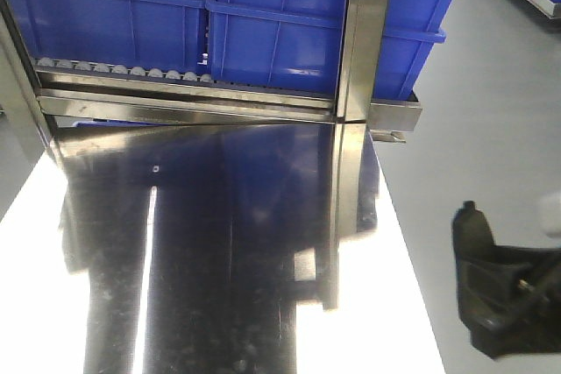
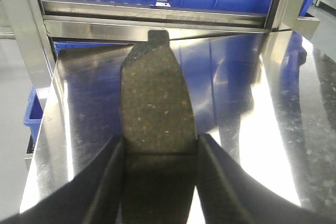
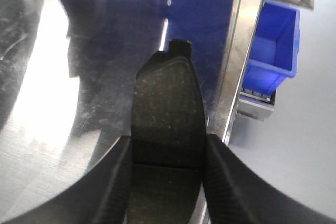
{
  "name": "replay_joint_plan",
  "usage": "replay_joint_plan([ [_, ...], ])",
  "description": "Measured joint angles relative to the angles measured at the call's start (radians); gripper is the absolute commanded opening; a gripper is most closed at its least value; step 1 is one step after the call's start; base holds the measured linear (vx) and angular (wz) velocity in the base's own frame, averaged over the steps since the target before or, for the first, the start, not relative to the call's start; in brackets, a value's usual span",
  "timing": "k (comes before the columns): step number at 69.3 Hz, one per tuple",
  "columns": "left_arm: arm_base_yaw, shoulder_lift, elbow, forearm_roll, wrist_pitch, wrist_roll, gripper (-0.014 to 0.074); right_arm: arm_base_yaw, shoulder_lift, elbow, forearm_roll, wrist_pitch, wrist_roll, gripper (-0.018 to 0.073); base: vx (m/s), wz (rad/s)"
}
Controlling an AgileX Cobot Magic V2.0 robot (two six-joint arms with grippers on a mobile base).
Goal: Move and align brake pads A on conveyor
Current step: 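Lift the brake pad with the right gripper off the table, then back the base away from the steel table and turn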
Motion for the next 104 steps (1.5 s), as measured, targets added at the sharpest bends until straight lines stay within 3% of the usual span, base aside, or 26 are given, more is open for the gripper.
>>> replay_joint_plan([
  [25, 0.0, 0.0, 0.0, 0.0, 0.0, 0.0, -0.0006, 0.0, -0.249, 0.084, -0.033, 0.036, -0.001, -0.0004, 0.0, 0.0],
  [64, 0.0, 0.0, 0.0, -0.001, 0.0, 0.0, -0.0006, 0.0, -0.262, 0.089, -0.036, 0.044, -0.001, -0.0004, -0.01, 0.05],
  [104, 0.0, 0.0, 0.0, -0.001, -0.001, 0.0, -0.0006, 0.0, -0.262, 0.089, -0.039, 0.045, -0.001, -0.0004, -0.15, 0.64],
])
